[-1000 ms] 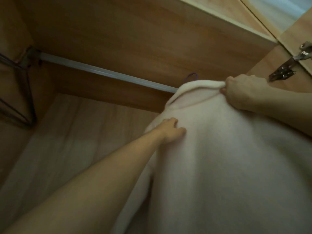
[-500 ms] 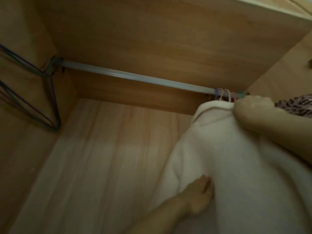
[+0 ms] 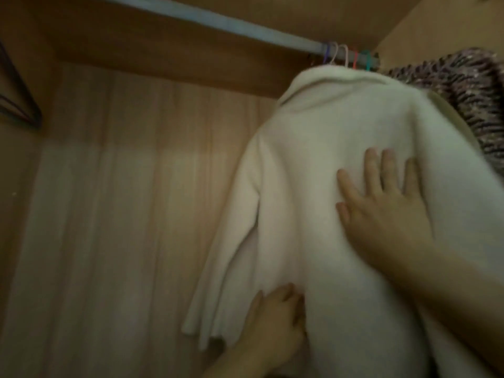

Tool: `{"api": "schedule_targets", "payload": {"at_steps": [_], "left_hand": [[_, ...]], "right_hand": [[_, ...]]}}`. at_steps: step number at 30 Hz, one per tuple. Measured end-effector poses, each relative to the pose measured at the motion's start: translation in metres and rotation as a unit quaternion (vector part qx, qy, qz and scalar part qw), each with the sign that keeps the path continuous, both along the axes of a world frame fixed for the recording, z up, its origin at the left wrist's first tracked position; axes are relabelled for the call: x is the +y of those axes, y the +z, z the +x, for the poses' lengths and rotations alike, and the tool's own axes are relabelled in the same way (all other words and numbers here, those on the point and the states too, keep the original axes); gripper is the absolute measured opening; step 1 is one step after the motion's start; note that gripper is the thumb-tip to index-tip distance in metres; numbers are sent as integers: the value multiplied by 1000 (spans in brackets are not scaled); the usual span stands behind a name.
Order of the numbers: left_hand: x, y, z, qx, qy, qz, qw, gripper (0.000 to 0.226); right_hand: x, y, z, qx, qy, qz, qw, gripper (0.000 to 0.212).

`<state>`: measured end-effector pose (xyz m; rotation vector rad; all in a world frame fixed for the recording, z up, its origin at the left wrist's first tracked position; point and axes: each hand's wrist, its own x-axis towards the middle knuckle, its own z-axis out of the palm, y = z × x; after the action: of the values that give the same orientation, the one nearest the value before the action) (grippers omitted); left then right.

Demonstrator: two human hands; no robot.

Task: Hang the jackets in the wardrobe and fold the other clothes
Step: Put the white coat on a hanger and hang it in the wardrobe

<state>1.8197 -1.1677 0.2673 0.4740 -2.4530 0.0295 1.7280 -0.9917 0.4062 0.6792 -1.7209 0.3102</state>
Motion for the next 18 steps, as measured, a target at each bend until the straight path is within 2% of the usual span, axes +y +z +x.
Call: {"api": "schedule_targets", "payload": {"at_steps": [4, 7, 11, 15, 18], "left_hand": [[17, -52, 62, -36, 62, -93, 993, 56], [19, -89, 99, -58, 72, -118, 989, 55], [30, -124, 145, -6, 54, -57, 997, 45], [53, -163, 182, 12, 32, -13, 999, 46], [71, -188, 203, 1, 34, -4, 999, 47]], "right_hand": [[-3, -84, 31, -18, 100, 11, 995, 57], [-9, -156, 62, -73, 145, 71, 984, 76], [7, -223, 70, -125, 145, 172, 966, 80], [37, -258, 77, -181, 168, 189, 951, 84], [55, -280, 83, -200, 236, 232, 922, 66]]}}
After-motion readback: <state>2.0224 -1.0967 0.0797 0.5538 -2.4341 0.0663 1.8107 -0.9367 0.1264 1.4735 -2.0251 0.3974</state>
